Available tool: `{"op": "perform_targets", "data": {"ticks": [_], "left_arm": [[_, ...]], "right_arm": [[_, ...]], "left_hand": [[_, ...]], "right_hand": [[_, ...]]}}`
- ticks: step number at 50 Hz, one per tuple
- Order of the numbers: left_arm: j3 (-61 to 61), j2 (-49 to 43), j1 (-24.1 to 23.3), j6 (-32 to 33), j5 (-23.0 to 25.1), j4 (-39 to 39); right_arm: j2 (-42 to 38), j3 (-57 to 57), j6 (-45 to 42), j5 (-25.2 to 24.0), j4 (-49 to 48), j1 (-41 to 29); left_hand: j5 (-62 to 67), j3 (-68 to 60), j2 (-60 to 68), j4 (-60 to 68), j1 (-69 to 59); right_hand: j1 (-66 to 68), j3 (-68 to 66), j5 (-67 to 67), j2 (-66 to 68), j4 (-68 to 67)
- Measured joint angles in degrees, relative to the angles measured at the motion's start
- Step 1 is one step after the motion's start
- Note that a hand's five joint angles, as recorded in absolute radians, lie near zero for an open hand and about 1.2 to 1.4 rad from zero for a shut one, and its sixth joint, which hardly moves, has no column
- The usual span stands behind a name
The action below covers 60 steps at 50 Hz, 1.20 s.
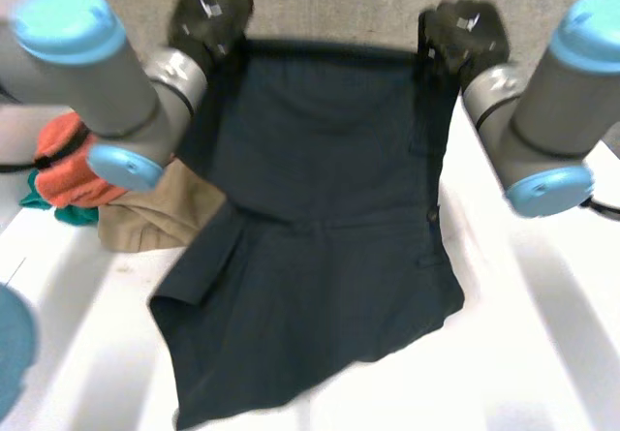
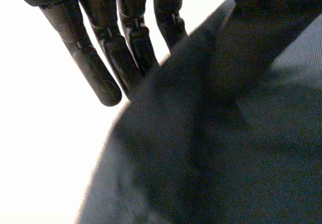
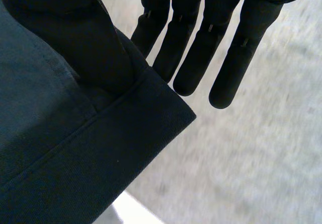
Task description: Fold the laundry.
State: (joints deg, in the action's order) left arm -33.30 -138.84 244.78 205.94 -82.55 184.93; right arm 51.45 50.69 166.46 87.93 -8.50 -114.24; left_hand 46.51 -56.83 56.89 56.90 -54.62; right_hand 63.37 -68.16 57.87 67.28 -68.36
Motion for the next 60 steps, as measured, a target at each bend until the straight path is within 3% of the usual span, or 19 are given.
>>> {"op": "perform_targets", "data": {"ticks": [2, 4, 5, 6, 9, 13, 19, 27, 35, 39, 43, 48, 53, 60], "left_arm": [[2.0, -3.5, -0.1, -0.2, -0.3, 0.1], [4.6, -6.9, -0.1, -0.3, -1.3, -0.1], [5.7, -8.0, -0.2, -0.3, -1.9, -0.2], [8.4, -10.1, -0.2, -0.2, -4.0, -0.9], [13.0, -12.3, -0.2, 0.1, -9.0, -2.6], [15.8, -11.2, -0.3, 0.7, -15.3, -5.0], [9.2, -1.7, -0.3, 0.7, -19.1, -7.3], [-10.6, 15.6, -0.4, -2.3, -16.3, -11.7], [-33.8, 32.0, -0.4, -7.1, -9.3, -23.3], [-44.3, 36.7, 0.0, -9.2, -5.8, -29.1], [-53.7, 38.9, 0.0, -10.0, -2.2, -31.6], [-64.6, 39.9, -0.5, -9.0, 1.4, -29.3], [-71.1, 39.7, -0.7, -7.6, 0.8, -23.2], [-73.4, 37.1, -0.5, -7.1, -2.4, -17.5]], "right_arm": [[-2.6, -0.3, -0.9, 1.5, -2.0, -0.2], [-5.2, -0.6, -1.8, 2.9, -4.9, -0.5], [-6.2, -0.8, -2.1, 3.4, -6.4, -0.6], [-8.0, -1.2, -2.8, 4.3, -9.5, -0.8], [-10.7, -2.0, -4.1, 5.8, -15.4, -1.2], [-11.5, -2.9, -6.1, 7.1, -19.9, -1.3], [-6.0, -2.7, -6.4, 6.1, -14.2, 0.1], [2.0, -1.1, -7.0, -2.6, 6.3, 2.3], [8.1, 6.2, -14.0, -10.5, 30.1, 6.0], [10.5, 14.1, -18.7, -14.0, 36.8, 7.6], [12.5, 23.2, -24.1, -17.6, 38.5, 8.9], [15.3, 36.1, -32.1, -22.0, 34.7, 10.7], [17.1, 46.3, -35.9, -24.7, 24.7, 11.9], [17.3, 52.5, -34.5, -26.3, 12.1, 12.6]], "left_hand": [[-15.5, 15.2, -15.6, -15.8, 17.2], [-21.5, 21.1, -22.7, -21.8, 23.9], [-36.0, 35.3, -35.8, -36.3, 38.4], [-42.9, 43.1, -43.3, -43.8, 43.6], [-43.6, 44.9, -45.2, -45.5, 43.6], [-43.6, 44.9, -45.2, -45.5, 43.6], [-43.6, 44.9, -45.2, -45.5, 43.6], [-43.6, 44.9, -45.3, -45.5, 43.6], [-43.6, 44.8, -45.3, -45.5, 43.5], [-35.2, 35.9, -35.9, -35.7, 32.4], [-28.1, 28.8, -28.8, -28.6, 25.6], [-27.5, 28.1, -28.1, -27.9, 25.5], [-29.5, 29.3, -29.6, -29.8, 26.8], [-32.3, 31.9, -32.2, -32.8, 29.6]], "right_hand": [[-4.1, 4.9, -4.6, -5.5, 4.8], [-18.7, 21.0, -19.8, -21.2, 19.7], [-25.0, 27.5, -26.6, -27.8, 26.1], [-38.3, 40.6, -41.7, -41.4, 40.3], [-50.5, 54.7, -54.6, -54.7, 54.6], [-50.9, 56.3, -55.1, -55.6, 56.2], [-50.9, 56.3, -55.1, -55.6, 56.2], [-50.9, 56.3, -55.1, -55.6, 56.2], [-49.9, 54.9, -54.2, -54.0, 55.2], [-41.5, 46.2, -45.7, -45.5, 46.7], [-30.9, 35.9, -35.5, -34.8, 36.1], [-29.1, 33.6, -33.2, -32.7, 33.9], [-30.5, 35.6, -36.1, -34.7, 35.6], [-30.9, 36.5, -37.5, -35.7, 36.6]]}}
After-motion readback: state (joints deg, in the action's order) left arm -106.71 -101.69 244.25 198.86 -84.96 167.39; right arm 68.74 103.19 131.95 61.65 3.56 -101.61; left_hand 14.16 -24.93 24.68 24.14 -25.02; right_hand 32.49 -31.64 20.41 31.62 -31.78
